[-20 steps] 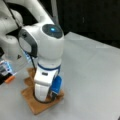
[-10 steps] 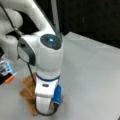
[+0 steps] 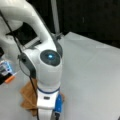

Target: Folding a towel twice

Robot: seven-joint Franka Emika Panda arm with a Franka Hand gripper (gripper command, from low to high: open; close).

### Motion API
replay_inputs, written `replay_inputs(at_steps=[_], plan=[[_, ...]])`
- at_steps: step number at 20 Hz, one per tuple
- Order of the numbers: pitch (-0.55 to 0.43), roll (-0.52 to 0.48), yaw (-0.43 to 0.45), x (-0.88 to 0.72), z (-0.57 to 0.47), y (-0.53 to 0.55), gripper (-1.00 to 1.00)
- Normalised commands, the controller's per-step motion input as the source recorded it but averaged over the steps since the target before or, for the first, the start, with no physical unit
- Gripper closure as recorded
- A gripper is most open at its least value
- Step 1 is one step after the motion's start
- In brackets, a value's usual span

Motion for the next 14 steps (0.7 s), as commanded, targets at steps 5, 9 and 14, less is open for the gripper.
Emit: replay_inputs(at_steps=[5, 9, 14], plan=[[-0.046, 0.198, -0.099, -0.3, -0.13, -0.09, 1.0], [-0.051, 0.144, -0.092, -0.36, -0.09, -0.07, -1.0], [-0.047, 0.092, -0.092, -0.35, -0.05, -0.04, -1.0]])
